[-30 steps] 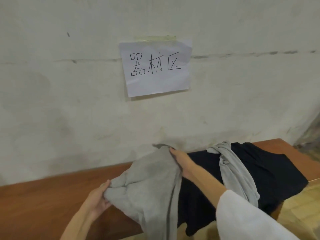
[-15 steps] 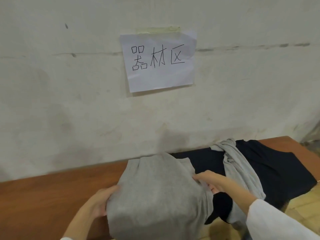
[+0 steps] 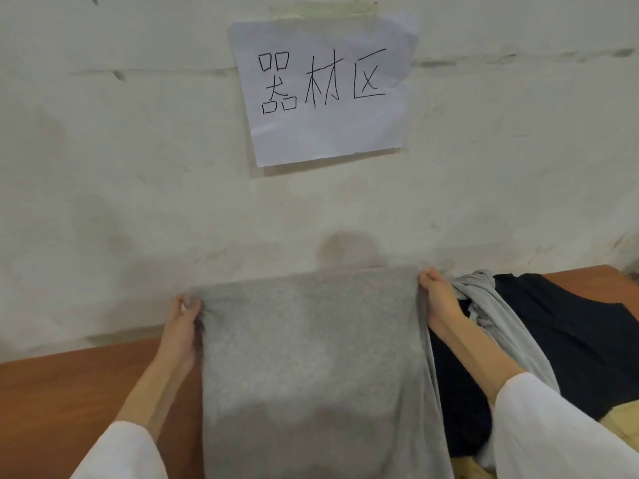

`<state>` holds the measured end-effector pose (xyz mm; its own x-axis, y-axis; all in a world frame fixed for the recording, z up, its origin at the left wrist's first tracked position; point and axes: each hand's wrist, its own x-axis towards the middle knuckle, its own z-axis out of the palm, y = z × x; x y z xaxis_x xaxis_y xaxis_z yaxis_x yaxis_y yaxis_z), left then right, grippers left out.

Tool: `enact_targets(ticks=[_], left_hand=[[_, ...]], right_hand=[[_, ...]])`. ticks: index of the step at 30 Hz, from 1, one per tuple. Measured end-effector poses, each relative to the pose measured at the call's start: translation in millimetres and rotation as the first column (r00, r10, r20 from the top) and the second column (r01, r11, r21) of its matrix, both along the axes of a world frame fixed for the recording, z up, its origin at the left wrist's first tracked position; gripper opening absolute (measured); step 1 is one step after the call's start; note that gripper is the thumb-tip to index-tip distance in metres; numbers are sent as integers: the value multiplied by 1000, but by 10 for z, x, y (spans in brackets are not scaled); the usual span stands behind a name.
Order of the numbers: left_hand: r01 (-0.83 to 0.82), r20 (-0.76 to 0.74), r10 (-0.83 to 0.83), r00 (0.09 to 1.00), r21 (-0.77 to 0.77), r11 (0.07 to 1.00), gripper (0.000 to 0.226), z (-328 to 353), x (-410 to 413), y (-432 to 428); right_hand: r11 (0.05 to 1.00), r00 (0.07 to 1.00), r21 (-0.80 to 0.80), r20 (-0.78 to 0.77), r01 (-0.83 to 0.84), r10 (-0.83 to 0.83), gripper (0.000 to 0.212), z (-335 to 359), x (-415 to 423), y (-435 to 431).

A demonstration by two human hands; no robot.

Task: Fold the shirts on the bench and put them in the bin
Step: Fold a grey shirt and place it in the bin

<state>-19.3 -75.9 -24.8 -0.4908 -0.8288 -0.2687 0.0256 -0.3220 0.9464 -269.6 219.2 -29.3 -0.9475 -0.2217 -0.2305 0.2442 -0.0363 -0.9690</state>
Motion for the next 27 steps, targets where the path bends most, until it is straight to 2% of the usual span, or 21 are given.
enact_targets(ticks=[2,4,6,8,9,10,11,13,15,17,18,20,22,24,25,27], left_hand=[[-69,18,68,998,22,997,31,-88,-84,-79],[-100,73,95,993,68,993,54,-232,-130,-107],[-57,220,62,973,-26,998,59,-400,-138,-93],[84,379,10,925,-230,969,52,-471,-115,-3],[194,464,-14,886,-342,919,50,-502,-97,54],[307,556,-17,831,-433,847,50,-553,-81,113],[407,658,25,752,-495,768,52,-572,-55,213],[567,756,163,634,-597,567,50,-656,38,416],[699,802,143,580,-581,417,66,-709,148,599],[787,851,127,509,-520,330,82,-837,245,631],[798,861,133,490,-505,330,83,-874,275,611],[794,873,139,468,-485,367,84,-882,266,551],[789,882,133,452,-465,401,82,-843,265,592],[755,871,137,472,-480,447,75,-799,325,720],[728,846,154,510,-520,447,69,-784,389,827],[658,757,210,618,-645,389,50,-794,591,1121]], right_hand=[[998,995,-19,78,-57,59,28,-100,-10,-16],[985,972,63,182,-162,148,29,-274,35,-8],[967,948,123,258,-222,185,24,-345,119,3],[965,963,200,243,-171,120,18,-305,155,-22],[949,973,266,199,-168,116,17,-314,138,-43],[916,979,356,152,-185,139,25,-347,119,-58],[863,976,456,110,-217,188,32,-365,98,-75],[764,960,589,79,-262,268,34,-368,96,-124],[757,953,615,-28,-222,302,27,-331,106,-136],[781,942,600,-130,-174,309,18,-306,111,-75],[787,952,593,-105,-171,286,21,-325,111,-15],[818,976,532,100,-217,194,40,-346,141,132],[830,951,480,251,-285,181,54,-308,266,320],[786,907,466,308,-407,287,43,-212,465,527],[748,877,463,323,-475,357,34,-178,575,647],[663,837,511,308,-547,453,24,-159,769,876]])
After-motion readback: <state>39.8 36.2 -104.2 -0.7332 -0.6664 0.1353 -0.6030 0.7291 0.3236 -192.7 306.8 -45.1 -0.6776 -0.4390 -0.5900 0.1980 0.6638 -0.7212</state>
